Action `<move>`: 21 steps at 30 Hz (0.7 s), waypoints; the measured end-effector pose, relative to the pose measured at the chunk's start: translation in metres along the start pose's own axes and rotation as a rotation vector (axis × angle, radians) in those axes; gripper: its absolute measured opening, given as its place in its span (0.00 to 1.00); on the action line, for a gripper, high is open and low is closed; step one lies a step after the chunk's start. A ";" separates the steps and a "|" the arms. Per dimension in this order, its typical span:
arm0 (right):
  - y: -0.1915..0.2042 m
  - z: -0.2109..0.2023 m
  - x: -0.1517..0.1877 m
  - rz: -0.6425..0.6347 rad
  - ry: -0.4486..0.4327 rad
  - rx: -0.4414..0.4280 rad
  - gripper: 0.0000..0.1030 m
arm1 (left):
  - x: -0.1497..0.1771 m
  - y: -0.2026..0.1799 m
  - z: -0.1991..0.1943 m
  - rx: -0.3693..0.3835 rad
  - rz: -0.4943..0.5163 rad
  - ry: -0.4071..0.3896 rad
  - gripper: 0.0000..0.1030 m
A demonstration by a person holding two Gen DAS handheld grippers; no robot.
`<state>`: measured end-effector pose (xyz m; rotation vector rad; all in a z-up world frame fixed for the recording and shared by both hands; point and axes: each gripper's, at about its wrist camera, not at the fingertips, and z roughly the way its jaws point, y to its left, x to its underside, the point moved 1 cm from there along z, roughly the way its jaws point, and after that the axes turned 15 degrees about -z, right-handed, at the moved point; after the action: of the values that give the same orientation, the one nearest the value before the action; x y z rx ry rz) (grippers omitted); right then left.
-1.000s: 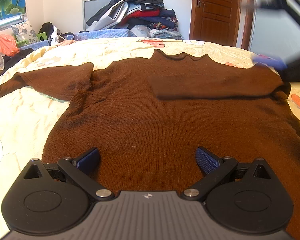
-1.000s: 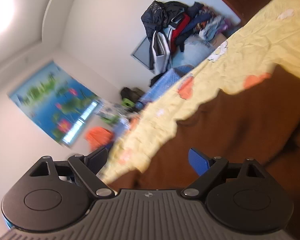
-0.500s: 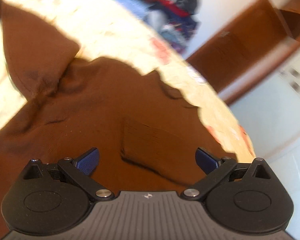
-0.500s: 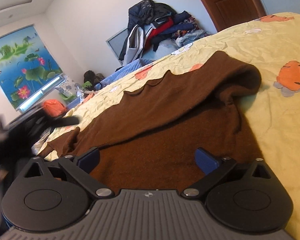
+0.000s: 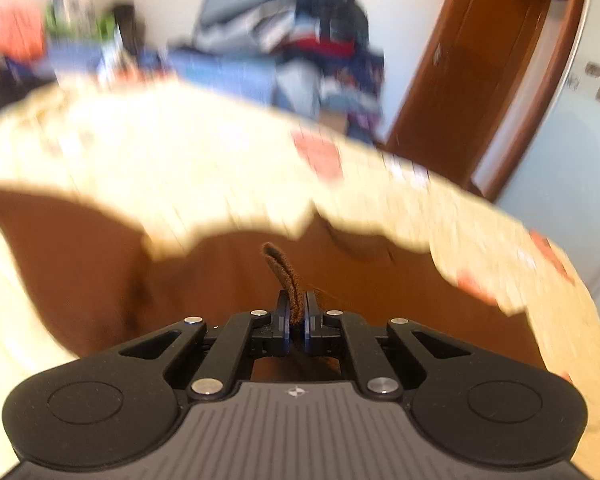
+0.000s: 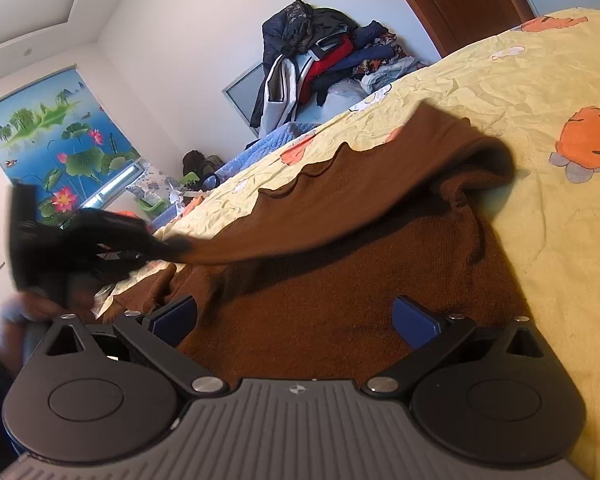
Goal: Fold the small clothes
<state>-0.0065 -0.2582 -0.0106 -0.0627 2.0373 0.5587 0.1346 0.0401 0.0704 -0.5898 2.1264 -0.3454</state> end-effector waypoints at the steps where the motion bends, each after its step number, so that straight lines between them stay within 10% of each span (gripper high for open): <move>1: 0.000 0.000 0.000 0.000 0.000 0.000 1.00 | -0.007 0.006 -0.006 -0.023 0.024 -0.035 0.06; 7: 0.001 0.001 -0.001 -0.001 0.000 -0.003 1.00 | -0.010 0.061 0.006 -0.248 0.101 -0.031 0.06; 21: 0.005 0.001 -0.003 -0.016 0.024 0.020 1.00 | -0.005 0.059 -0.010 -0.407 0.123 -0.063 0.10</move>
<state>-0.0055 -0.2541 -0.0067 -0.0738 2.0638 0.5292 0.1126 0.0934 0.0531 -0.6844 2.1715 0.1782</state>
